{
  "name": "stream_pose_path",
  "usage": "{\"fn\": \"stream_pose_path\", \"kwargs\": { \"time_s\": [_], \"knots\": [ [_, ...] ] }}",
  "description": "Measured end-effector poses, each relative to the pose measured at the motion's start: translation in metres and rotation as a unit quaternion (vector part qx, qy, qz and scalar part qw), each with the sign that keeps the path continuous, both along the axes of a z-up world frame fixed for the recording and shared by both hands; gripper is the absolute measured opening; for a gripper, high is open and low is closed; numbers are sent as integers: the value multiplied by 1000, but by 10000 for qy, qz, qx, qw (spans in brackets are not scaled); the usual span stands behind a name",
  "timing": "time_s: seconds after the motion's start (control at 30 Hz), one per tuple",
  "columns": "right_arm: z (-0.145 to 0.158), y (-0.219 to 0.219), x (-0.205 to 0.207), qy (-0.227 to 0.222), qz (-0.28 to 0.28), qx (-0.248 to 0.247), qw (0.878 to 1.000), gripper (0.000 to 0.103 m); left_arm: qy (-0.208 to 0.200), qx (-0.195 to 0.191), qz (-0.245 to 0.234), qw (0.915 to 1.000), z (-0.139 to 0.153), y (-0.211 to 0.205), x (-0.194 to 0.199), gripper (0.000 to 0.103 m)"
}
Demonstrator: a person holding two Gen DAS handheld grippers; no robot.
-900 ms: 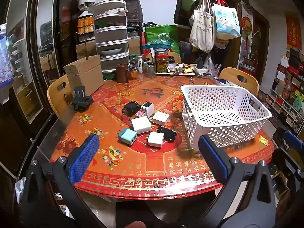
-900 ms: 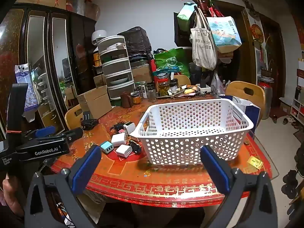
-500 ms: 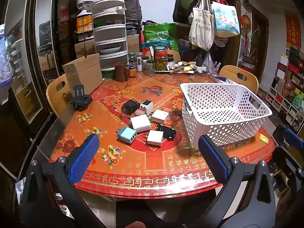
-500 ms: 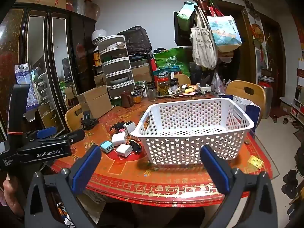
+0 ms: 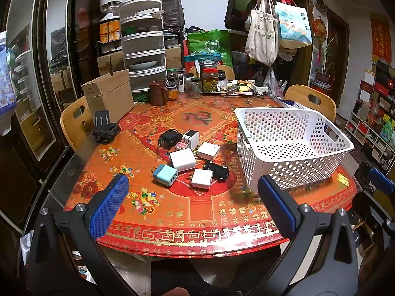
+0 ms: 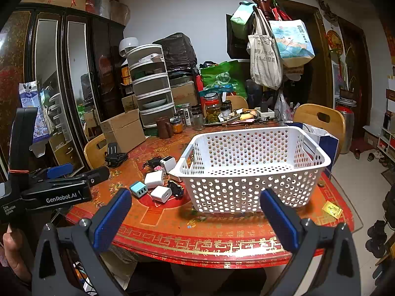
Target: Organize rigid objects
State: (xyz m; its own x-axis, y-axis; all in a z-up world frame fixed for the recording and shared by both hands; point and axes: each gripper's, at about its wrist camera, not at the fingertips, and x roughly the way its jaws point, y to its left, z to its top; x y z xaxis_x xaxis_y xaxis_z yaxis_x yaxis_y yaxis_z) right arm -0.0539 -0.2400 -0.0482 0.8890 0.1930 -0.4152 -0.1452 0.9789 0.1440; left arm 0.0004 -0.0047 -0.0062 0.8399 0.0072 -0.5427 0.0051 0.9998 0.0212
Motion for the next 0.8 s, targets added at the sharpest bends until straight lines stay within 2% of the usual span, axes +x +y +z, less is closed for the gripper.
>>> {"fn": "stream_pose_path", "kwargs": {
  "time_s": [0.8],
  "knots": [
    [-1, 0, 2, 15, -1, 9, 10000, 103, 9, -6, -4, 10000, -2, 0, 1, 103]
  ]
}}
